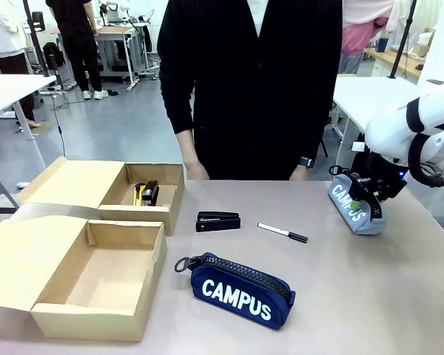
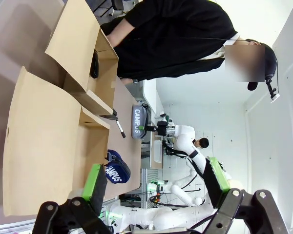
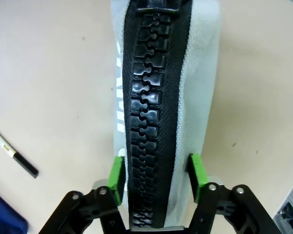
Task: Place items inside the box.
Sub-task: Pick up a Pencil pouch or Stapler and place it inside the Mailer Box closest to the robot.
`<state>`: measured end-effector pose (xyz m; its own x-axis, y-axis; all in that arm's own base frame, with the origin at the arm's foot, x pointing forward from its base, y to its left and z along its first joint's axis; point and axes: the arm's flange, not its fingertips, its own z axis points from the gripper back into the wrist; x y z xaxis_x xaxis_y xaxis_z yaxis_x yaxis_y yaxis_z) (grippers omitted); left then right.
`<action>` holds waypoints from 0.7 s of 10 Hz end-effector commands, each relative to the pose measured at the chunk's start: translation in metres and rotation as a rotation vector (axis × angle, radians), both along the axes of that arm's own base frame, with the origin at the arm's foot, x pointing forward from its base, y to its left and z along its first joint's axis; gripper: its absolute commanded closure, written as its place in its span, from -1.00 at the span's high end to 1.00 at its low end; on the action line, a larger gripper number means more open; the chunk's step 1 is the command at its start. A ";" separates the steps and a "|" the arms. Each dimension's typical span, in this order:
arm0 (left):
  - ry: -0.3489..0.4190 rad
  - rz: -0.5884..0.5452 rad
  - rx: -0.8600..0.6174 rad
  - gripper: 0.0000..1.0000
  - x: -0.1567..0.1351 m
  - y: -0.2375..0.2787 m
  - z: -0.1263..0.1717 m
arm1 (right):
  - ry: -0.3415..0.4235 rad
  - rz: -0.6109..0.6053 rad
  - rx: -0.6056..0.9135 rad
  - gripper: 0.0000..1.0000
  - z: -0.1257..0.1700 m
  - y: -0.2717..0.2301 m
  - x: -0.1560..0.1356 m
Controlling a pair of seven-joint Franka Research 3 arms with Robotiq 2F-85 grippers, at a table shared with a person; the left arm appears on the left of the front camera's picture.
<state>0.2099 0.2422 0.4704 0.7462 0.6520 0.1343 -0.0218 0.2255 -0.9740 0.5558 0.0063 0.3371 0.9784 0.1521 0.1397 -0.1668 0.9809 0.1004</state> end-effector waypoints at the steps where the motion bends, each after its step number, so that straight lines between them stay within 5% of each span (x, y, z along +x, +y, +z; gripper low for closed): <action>1: -0.030 -0.002 -0.006 1.00 0.000 0.000 0.001 | 0.006 -0.022 -0.037 -1.00 0.005 0.003 -0.001; 3: -0.030 -0.002 -0.006 1.00 0.000 0.000 0.001 | 0.010 -0.027 -0.039 -0.89 0.005 0.002 -0.001; 7: -0.030 -0.002 -0.006 1.00 0.000 0.000 0.001 | 0.022 -0.031 -0.036 -1.00 0.007 -0.001 -0.004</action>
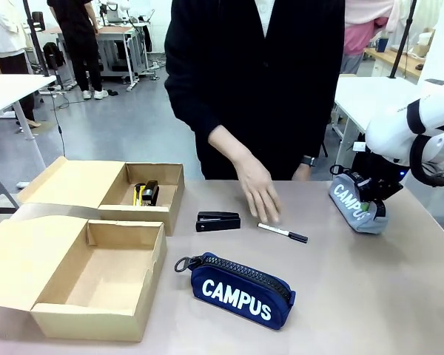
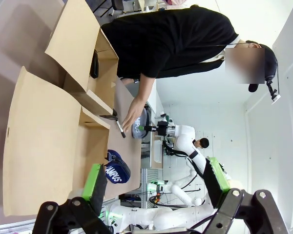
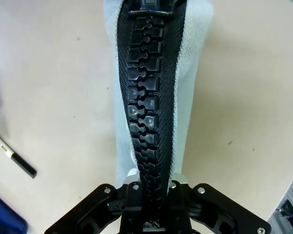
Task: Place items inside the box.
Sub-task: Pick up a Pencil pouch or Stapler and place it inside the Mailer Box closest to the robot.
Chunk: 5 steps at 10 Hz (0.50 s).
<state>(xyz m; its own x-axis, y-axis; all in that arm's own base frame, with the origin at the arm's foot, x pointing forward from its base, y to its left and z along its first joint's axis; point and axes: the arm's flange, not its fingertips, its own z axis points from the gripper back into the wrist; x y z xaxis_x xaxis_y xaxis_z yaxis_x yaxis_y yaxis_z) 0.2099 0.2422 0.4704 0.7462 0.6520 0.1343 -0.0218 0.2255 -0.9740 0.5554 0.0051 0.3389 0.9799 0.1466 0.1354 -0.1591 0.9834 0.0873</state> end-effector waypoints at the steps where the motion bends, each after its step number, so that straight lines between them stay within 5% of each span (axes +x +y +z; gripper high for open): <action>1: -0.030 -0.002 -0.006 1.00 0.000 0.000 0.001 | 0.018 -0.021 -0.015 -1.00 0.007 -0.001 -0.006; 3: -0.030 -0.002 -0.006 1.00 0.000 0.000 0.001 | 0.020 -0.016 0.013 -1.00 0.021 -0.009 -0.015; 5: -0.030 -0.002 -0.006 1.00 0.000 0.000 0.001 | 0.117 0.038 0.183 -1.00 0.071 -0.033 -0.060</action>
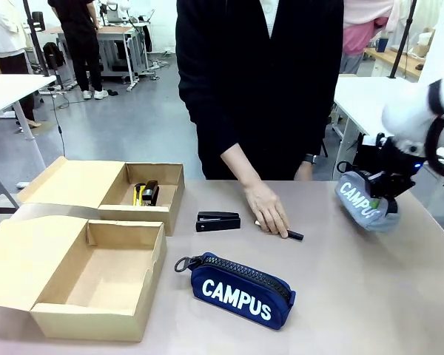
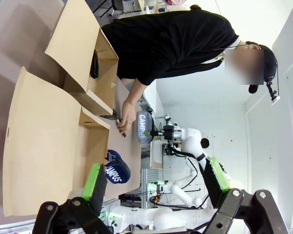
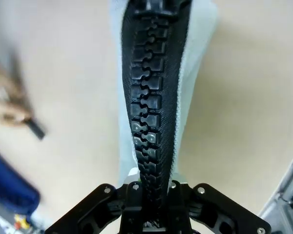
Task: Place items inside the box.
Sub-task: Pick up a Pencil pouch or Stapler and place it inside the Mailer Box closest to the robot.
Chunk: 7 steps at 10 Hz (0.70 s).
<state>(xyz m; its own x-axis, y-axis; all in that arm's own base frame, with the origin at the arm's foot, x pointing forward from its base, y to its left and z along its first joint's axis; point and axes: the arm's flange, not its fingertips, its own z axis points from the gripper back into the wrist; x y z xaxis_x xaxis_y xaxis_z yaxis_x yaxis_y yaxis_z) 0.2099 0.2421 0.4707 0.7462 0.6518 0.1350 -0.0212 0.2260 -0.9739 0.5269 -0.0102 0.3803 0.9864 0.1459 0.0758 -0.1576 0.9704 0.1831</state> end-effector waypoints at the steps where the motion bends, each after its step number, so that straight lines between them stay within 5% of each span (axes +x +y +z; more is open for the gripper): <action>1: -0.030 -0.002 -0.006 1.00 0.000 0.001 0.001 | 0.157 0.031 0.179 -1.00 0.047 -0.026 -0.063; 2: -0.030 -0.002 -0.006 1.00 0.000 0.001 0.001 | 0.234 -0.112 0.276 -1.00 0.056 -0.028 -0.090; 5: -0.030 -0.002 -0.006 1.00 0.000 0.001 0.001 | 0.026 -0.062 0.236 -1.00 0.068 -0.009 -0.196; 7: -0.030 -0.002 -0.006 1.00 0.000 0.001 0.001 | -0.097 -0.092 0.245 -1.00 0.071 0.000 -0.240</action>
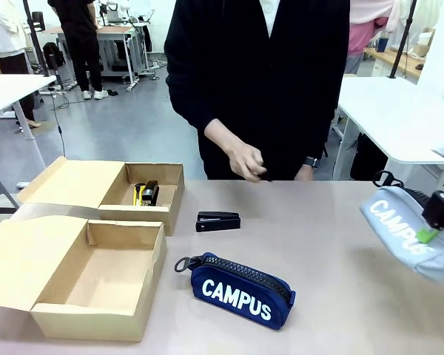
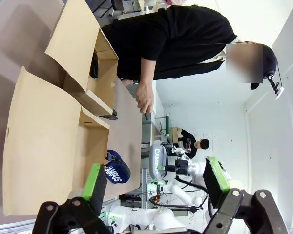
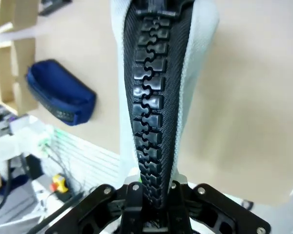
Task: Place items inside the box.
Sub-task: Pick up a Pencil pouch or Stapler and place it inside the Mailer Box closest to the robot.
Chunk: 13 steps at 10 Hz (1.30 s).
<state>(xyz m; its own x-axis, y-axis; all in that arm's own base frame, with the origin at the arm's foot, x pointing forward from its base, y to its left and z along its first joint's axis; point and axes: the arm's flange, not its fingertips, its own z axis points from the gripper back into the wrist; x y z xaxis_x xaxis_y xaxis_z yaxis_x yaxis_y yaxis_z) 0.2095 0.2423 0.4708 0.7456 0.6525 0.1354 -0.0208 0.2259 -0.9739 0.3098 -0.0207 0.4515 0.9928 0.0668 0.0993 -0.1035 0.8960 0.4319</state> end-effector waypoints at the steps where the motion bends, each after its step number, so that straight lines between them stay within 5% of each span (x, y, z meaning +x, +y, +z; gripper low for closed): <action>1: -0.029 -0.003 -0.006 1.00 0.000 0.000 0.001 | 0.071 0.009 0.012 -1.00 -0.003 -0.005 0.026; 3: -0.029 -0.003 -0.006 1.00 0.000 0.000 0.001 | 0.071 0.009 0.012 -1.00 -0.003 -0.005 0.026; 4: -0.029 -0.003 -0.006 1.00 0.000 0.000 0.001 | 0.007 0.002 0.009 -0.88 -0.002 0.001 -0.003; 7: -0.029 -0.003 -0.006 1.00 0.000 0.000 0.001 | 0.000 0.151 0.258 -0.88 0.020 0.064 0.020; 9: -0.029 -0.003 -0.006 1.00 0.000 0.000 0.001 | 0.025 -0.098 0.376 -0.88 0.035 0.137 0.019; 13: -0.029 -0.003 -0.006 1.00 0.000 0.000 0.001 | 0.065 -0.074 0.487 -0.88 0.036 0.295 -0.002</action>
<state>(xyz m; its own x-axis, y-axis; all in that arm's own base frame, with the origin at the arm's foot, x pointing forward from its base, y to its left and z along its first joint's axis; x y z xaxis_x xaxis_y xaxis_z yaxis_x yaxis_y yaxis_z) 0.2098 0.2421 0.4703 0.7464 0.6518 0.1345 -0.0214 0.2255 -0.9740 0.2955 0.2471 0.4897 0.9998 -0.0191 0.0100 0.0033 0.5978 0.8016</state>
